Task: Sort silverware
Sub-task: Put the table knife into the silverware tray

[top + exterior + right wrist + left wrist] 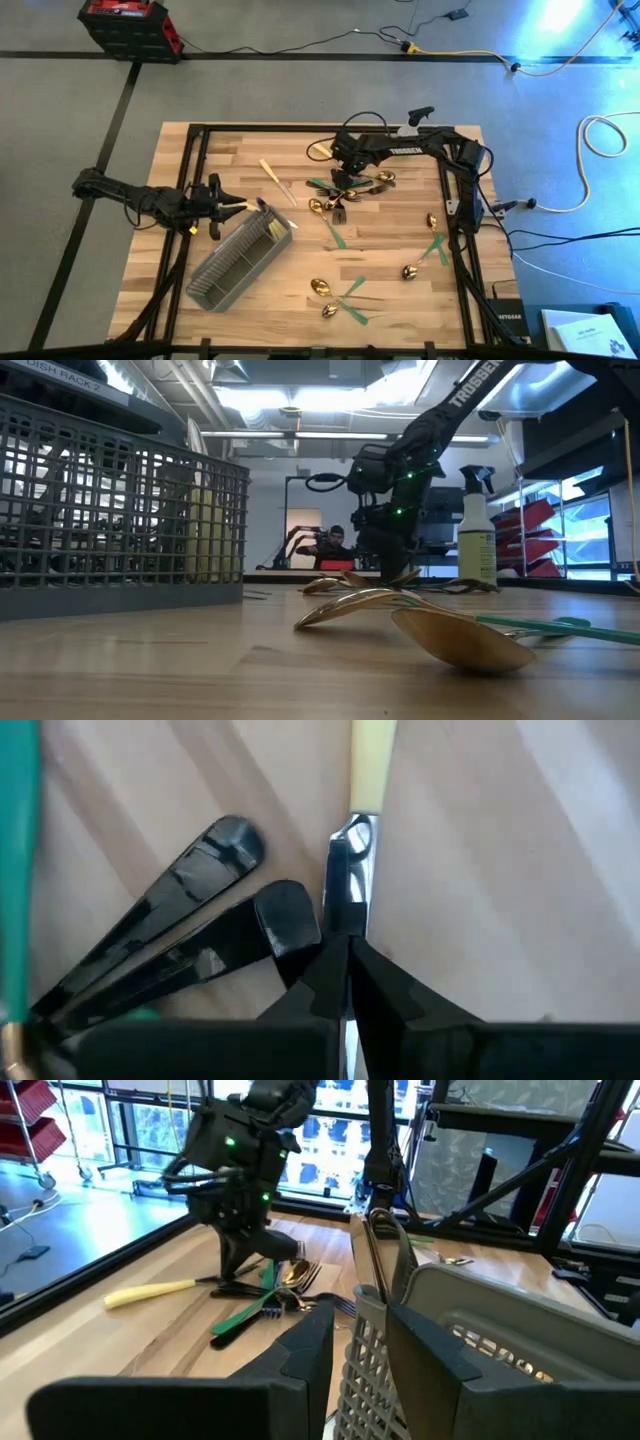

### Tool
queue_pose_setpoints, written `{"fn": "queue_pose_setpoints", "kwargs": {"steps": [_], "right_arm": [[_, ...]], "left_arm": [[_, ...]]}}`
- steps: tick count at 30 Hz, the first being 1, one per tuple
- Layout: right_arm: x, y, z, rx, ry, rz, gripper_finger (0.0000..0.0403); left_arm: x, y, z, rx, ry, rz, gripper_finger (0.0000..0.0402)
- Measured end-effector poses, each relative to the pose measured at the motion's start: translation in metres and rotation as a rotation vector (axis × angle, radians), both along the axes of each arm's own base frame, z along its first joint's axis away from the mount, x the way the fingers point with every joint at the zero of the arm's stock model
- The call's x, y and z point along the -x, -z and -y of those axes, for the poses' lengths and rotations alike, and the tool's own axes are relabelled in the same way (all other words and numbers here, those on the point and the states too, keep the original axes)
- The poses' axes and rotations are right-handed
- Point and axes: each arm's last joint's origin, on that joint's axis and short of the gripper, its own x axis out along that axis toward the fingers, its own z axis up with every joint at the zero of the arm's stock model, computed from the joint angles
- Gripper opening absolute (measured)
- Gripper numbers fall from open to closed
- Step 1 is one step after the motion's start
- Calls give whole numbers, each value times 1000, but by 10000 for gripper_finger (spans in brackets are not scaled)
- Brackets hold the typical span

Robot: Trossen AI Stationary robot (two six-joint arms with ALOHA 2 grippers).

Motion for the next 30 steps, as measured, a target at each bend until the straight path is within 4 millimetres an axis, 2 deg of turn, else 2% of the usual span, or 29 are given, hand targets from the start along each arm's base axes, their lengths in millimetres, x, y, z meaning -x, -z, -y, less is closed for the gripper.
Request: {"fn": "queue_pose_setpoints", "kwargs": {"steps": [8, 19, 30], "right_arm": [[-8, -12, -40, -27, -55, 19, 0], [-16, -6, -101, -46, -135, 2, 0], [-17, -3, -150, -36, -183, 8, 0]], "left_arm": [[0, -1, 0, 0, -13, 8, 79], [0, -1, 0, 0, -15, 6, 79], [0, -1, 0, 0, -16, 6, 79]]}}
